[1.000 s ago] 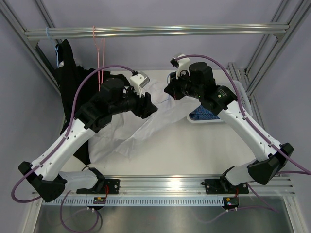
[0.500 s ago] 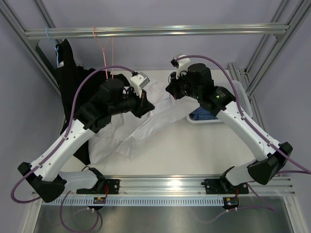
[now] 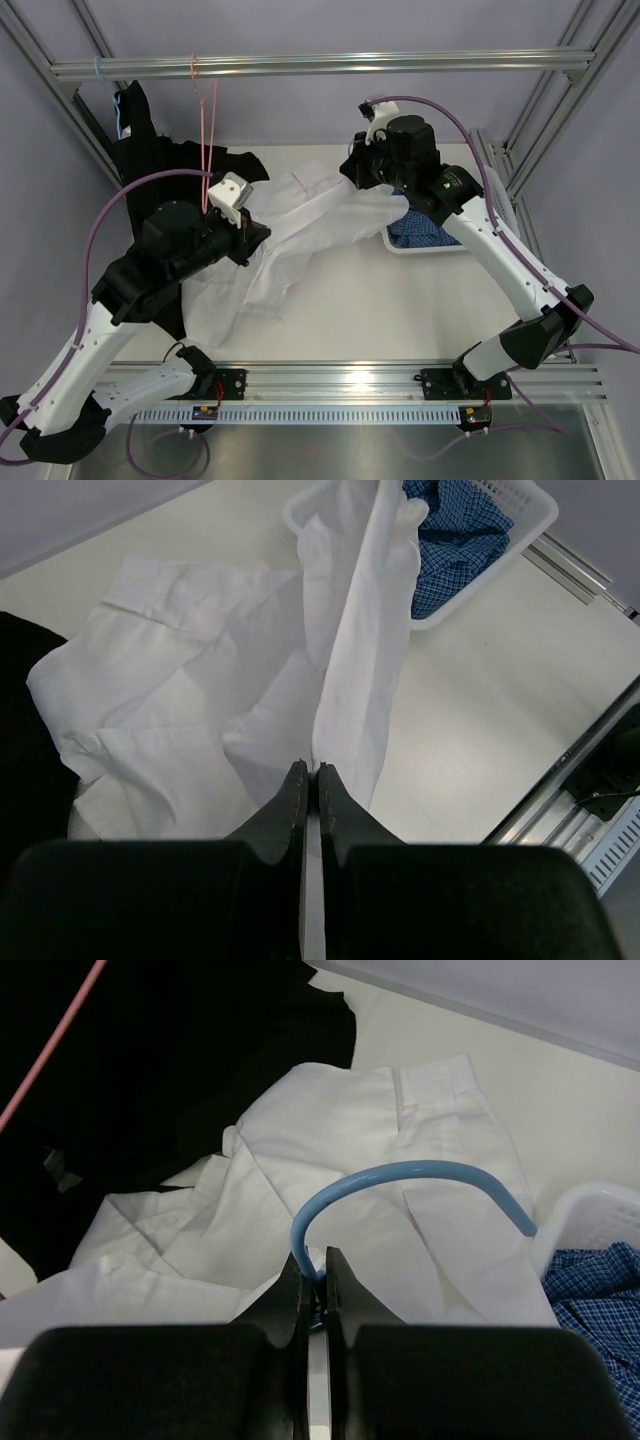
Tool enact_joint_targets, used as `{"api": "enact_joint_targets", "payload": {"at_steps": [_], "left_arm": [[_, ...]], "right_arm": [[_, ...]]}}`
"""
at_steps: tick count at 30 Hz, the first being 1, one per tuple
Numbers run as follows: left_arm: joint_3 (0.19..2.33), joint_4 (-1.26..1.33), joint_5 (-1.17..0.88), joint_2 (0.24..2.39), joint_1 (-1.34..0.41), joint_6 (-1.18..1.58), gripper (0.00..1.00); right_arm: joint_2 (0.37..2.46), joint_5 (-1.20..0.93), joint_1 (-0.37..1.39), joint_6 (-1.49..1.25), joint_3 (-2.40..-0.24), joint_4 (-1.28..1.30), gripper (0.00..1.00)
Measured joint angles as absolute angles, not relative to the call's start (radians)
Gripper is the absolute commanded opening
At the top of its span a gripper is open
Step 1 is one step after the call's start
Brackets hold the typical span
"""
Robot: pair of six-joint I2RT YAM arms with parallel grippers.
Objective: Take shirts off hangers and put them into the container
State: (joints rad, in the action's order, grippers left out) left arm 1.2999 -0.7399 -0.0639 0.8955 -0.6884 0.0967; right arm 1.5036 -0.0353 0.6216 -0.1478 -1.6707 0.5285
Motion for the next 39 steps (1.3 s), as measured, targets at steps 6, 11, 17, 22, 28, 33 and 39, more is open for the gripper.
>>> {"api": "enact_joint_targets", "payload": {"at_steps": [6, 11, 17, 22, 28, 33, 39], "left_arm": [[1.186, -0.696, -0.050, 0.765, -0.689, 0.149, 0.00], [1.102, -0.656, -0.053, 0.700, -0.689, 0.199, 0.00], [0.976, -0.579, -0.092, 0.648, -0.688, 0.278, 0.00], [0.933, -0.534, -0.121, 0.610, -0.687, 0.337, 0.00], [0.975, -0.526, -0.143, 0.595, -0.686, 0.350, 0.07], [0.925, -0.526, -0.187, 0.612, -0.686, 0.387, 0.21], [0.853, -0.630, -0.187, 0.601, -0.686, 0.423, 0.70]], "right_arm": [[1.526, -0.069, 0.583, -0.189, -1.765, 0.588, 0.00], [1.547, -0.096, 0.576, -0.221, -1.820, 0.648, 0.00], [1.575, -0.121, 0.564, -0.241, -1.851, 0.695, 0.00], [1.589, -0.114, 0.562, -0.256, -1.854, 0.702, 0.00], [1.594, -0.119, 0.562, -0.303, -1.844, 0.682, 0.00], [1.594, -0.116, 0.558, -0.340, -1.843, 0.655, 0.00], [1.592, -0.116, 0.541, -0.354, -1.841, 0.595, 0.00]]}}
